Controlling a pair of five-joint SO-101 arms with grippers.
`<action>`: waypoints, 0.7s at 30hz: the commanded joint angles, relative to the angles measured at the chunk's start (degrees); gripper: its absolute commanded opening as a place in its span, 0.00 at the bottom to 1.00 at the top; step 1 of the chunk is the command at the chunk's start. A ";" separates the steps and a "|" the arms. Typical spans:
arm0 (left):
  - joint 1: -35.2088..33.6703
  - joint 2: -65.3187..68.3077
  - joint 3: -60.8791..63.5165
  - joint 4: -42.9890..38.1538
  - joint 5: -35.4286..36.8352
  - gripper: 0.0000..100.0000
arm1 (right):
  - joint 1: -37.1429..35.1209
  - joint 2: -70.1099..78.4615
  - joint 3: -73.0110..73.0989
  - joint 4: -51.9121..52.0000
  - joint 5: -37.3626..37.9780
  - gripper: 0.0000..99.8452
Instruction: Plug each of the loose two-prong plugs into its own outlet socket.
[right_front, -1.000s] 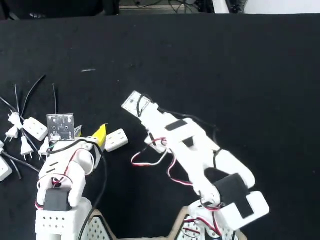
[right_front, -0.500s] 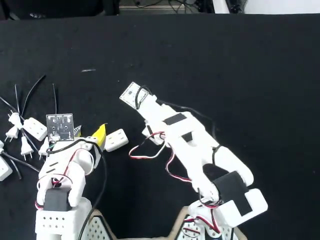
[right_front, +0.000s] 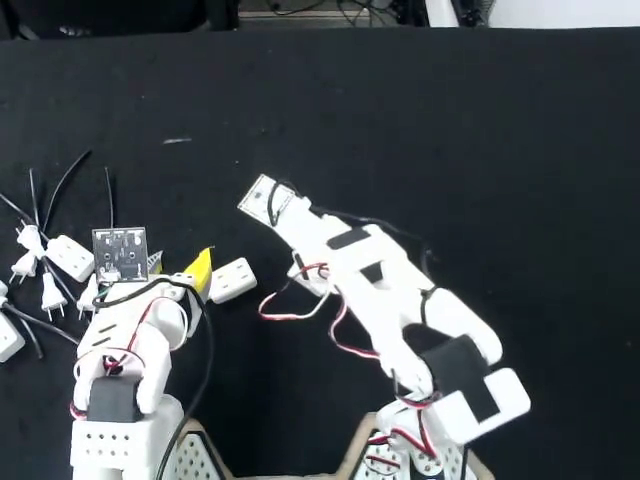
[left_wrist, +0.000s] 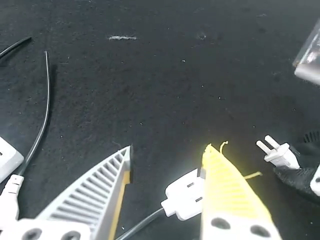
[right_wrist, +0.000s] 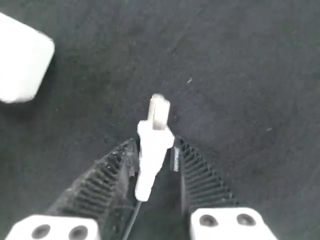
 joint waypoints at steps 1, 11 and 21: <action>-0.40 -0.62 -0.57 -0.44 0.70 0.23 | 0.18 2.24 -6.20 4.92 0.70 0.12; -0.40 -0.62 -0.75 -0.44 0.53 0.23 | 0.18 5.49 -10.59 8.09 0.70 0.11; -0.40 -0.62 -0.75 -0.44 0.53 0.23 | 0.26 4.35 -9.36 7.82 0.70 0.02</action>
